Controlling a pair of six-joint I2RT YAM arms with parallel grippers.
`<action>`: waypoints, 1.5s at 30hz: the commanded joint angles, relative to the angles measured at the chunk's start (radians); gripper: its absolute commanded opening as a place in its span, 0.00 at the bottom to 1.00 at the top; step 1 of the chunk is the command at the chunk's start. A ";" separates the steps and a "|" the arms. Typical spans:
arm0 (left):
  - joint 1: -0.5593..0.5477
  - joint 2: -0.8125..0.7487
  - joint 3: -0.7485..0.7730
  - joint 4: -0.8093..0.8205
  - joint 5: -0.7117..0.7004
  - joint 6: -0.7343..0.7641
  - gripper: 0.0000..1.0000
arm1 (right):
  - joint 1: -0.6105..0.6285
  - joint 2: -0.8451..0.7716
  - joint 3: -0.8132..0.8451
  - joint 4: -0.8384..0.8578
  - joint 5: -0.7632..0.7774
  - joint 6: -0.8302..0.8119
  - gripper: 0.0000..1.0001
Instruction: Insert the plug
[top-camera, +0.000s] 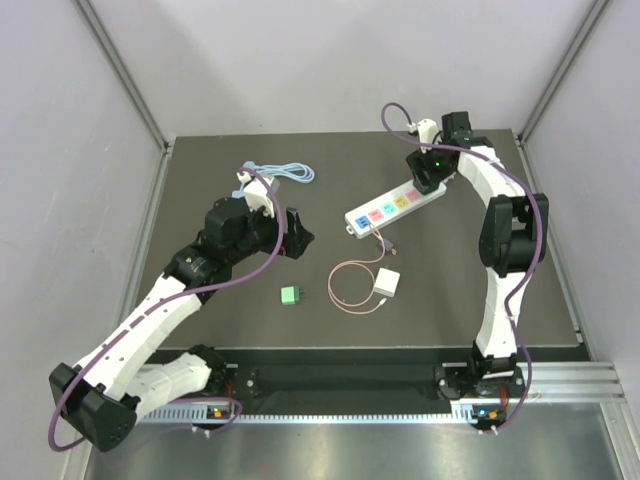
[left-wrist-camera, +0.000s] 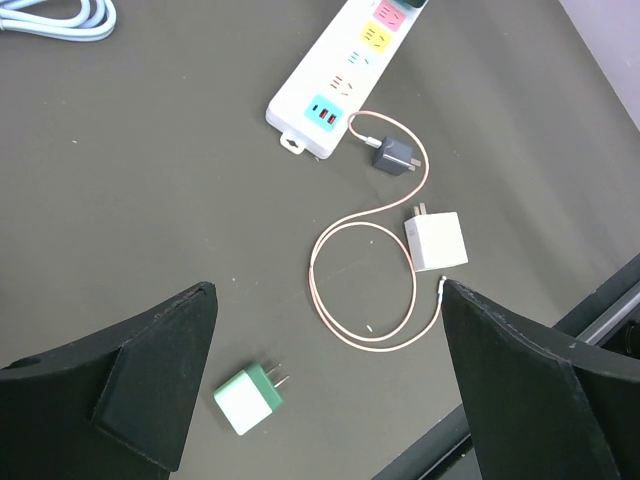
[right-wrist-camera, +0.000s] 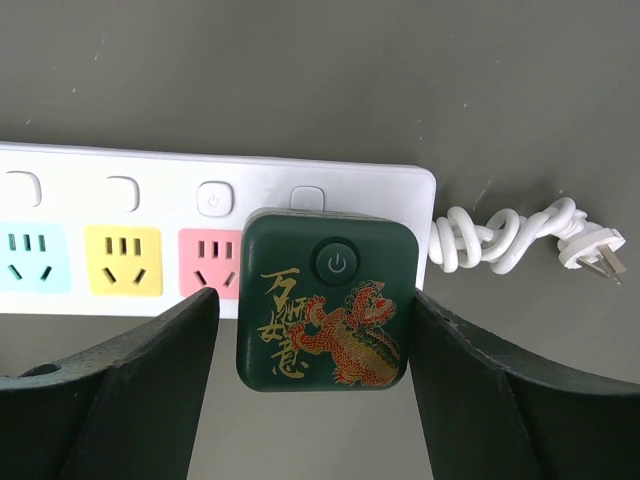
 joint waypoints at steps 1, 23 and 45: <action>0.002 0.004 0.009 0.065 0.003 0.008 0.98 | 0.010 -0.069 0.058 0.006 -0.011 0.002 0.73; 0.002 0.005 -0.001 0.071 0.007 0.011 0.98 | 0.007 -0.057 0.071 -0.007 -0.009 0.017 0.67; 0.002 -0.021 -0.001 0.071 0.014 0.002 0.98 | -0.031 -0.135 -0.248 0.054 -0.006 0.031 0.00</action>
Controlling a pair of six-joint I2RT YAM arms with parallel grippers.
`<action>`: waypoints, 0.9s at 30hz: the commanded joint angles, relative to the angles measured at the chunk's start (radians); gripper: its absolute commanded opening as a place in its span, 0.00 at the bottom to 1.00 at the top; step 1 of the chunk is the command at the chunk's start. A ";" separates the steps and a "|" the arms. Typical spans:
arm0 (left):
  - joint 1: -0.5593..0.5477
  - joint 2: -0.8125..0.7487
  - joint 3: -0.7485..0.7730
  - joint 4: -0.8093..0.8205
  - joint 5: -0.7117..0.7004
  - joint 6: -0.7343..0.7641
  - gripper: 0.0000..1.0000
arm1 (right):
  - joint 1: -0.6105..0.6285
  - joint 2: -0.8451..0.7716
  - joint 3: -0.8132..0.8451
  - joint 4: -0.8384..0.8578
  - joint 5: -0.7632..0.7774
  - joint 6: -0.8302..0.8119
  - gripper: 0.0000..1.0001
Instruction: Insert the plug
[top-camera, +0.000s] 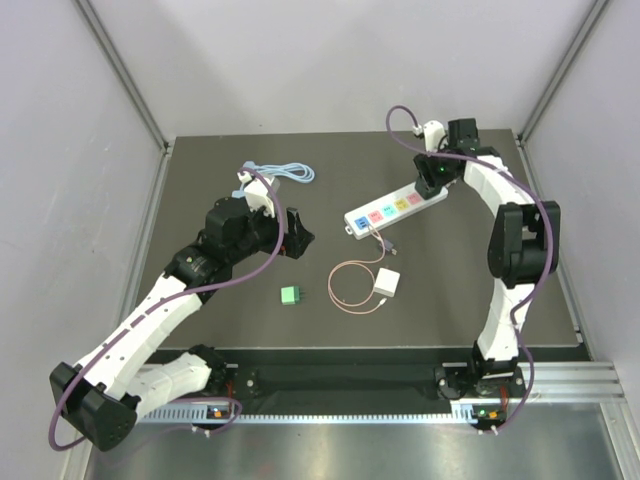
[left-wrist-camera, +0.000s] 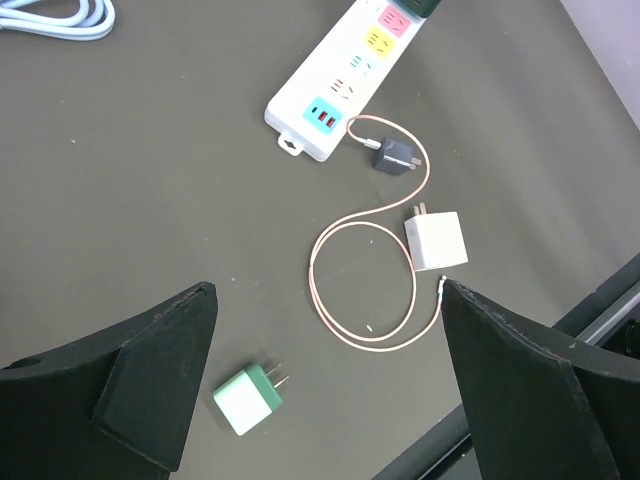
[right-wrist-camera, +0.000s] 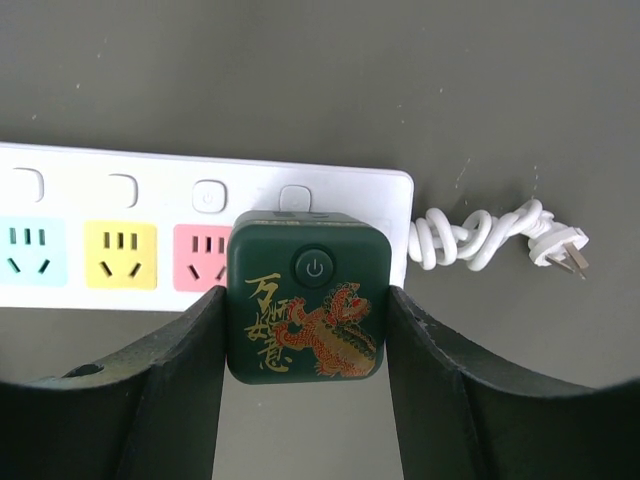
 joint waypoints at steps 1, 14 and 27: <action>0.003 -0.026 -0.002 0.070 0.014 0.002 0.98 | -0.017 -0.027 -0.089 -0.059 -0.016 0.017 0.00; 0.002 -0.028 -0.011 0.079 0.027 0.007 0.98 | -0.009 -0.009 -0.194 -0.014 -0.009 0.050 0.00; 0.002 -0.034 -0.022 0.090 0.031 0.004 0.98 | 0.046 0.091 -0.168 -0.100 0.080 0.107 0.00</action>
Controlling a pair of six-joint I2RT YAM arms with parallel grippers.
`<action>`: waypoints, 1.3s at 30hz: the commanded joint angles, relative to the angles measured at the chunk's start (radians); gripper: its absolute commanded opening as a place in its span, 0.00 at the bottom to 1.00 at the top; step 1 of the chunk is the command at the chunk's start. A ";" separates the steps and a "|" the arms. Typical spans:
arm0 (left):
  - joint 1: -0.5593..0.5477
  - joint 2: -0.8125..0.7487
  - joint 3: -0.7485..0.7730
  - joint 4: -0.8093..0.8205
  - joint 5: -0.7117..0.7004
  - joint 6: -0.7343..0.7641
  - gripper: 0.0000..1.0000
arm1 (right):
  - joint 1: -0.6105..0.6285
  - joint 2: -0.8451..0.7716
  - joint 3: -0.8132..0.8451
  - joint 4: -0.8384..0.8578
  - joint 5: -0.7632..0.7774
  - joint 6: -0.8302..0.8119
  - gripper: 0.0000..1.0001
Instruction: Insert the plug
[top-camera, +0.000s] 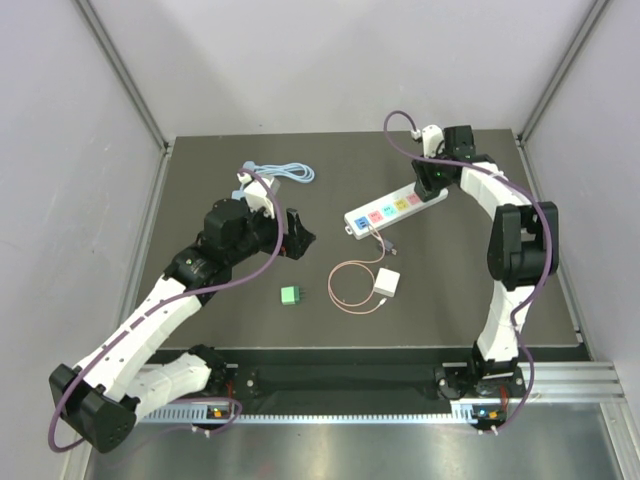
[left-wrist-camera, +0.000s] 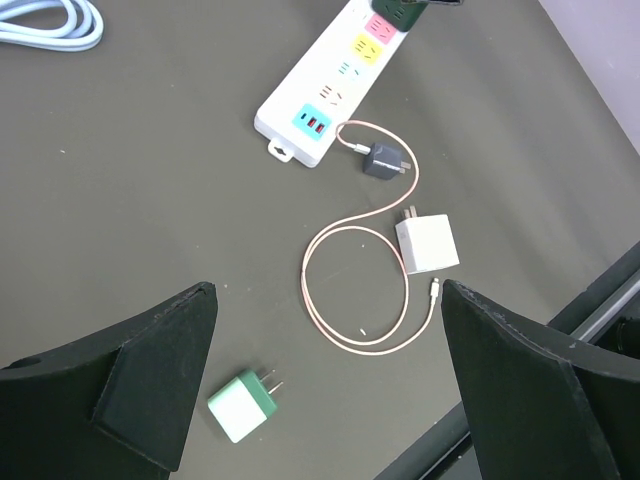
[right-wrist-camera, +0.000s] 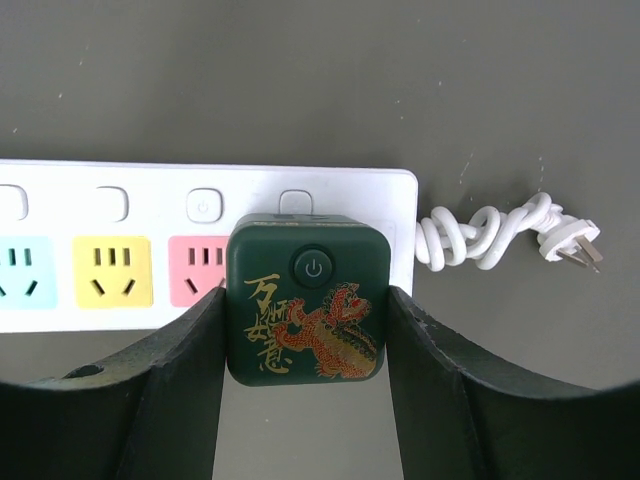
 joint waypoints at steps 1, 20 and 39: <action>0.002 -0.019 -0.006 0.058 0.011 0.004 0.98 | 0.037 0.115 -0.080 -0.198 0.053 0.058 0.00; 0.002 0.003 0.142 -0.181 -0.078 -0.058 0.97 | 0.061 -0.124 0.039 -0.157 0.098 0.175 0.69; 0.003 0.245 0.040 -0.440 -0.089 -0.188 0.91 | 0.261 -0.493 -0.366 -0.048 0.127 0.686 0.93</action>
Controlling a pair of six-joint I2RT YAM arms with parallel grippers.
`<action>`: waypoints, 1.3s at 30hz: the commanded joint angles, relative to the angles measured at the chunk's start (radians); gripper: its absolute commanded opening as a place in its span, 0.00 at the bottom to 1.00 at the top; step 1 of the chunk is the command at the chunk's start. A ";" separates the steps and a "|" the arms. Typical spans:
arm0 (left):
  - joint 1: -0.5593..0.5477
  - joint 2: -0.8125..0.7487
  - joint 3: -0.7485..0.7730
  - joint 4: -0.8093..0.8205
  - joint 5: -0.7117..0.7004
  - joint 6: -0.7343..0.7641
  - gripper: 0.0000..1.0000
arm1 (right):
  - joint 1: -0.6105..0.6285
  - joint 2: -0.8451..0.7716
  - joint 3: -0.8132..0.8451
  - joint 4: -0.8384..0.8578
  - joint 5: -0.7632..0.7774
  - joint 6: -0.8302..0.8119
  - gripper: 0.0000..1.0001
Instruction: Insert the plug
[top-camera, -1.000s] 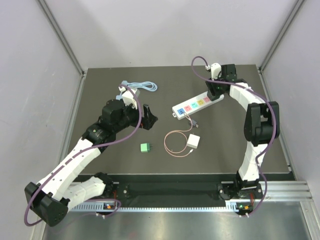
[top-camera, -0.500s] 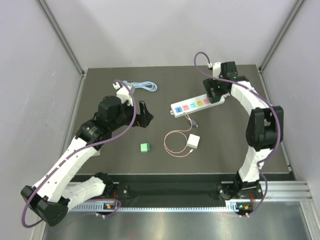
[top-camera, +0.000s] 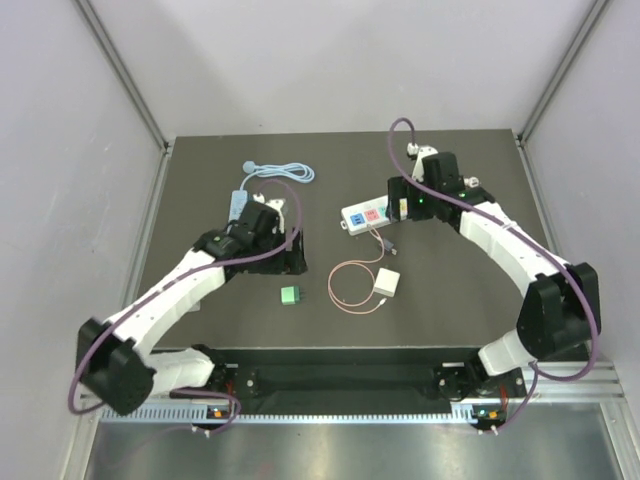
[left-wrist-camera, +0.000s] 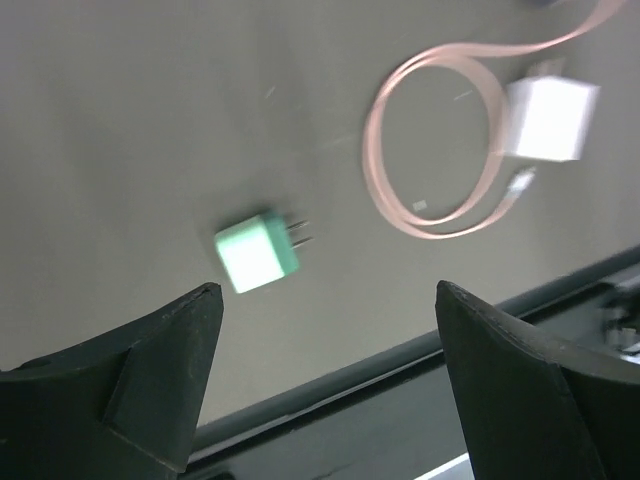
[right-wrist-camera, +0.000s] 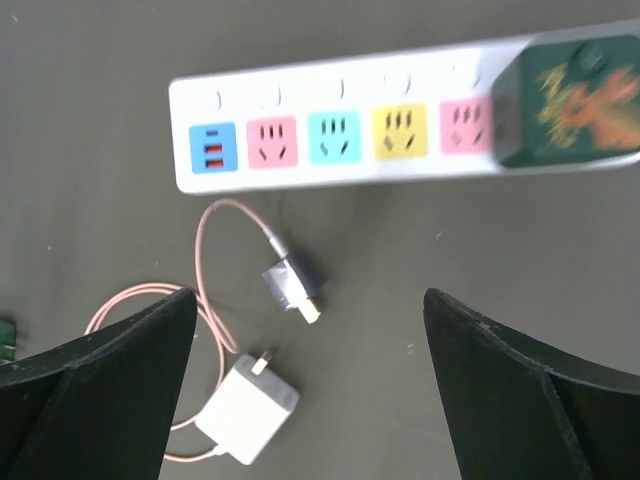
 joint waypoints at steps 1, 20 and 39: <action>0.003 0.111 -0.018 -0.074 -0.060 -0.028 0.89 | 0.031 0.016 -0.037 0.018 0.010 0.148 0.93; -0.008 0.355 -0.139 0.109 -0.001 -0.099 0.55 | 0.071 -0.203 -0.214 0.117 -0.062 0.191 0.94; -0.053 0.409 -0.064 0.089 -0.001 -0.120 0.54 | 0.093 -0.242 -0.263 0.136 -0.071 0.177 0.96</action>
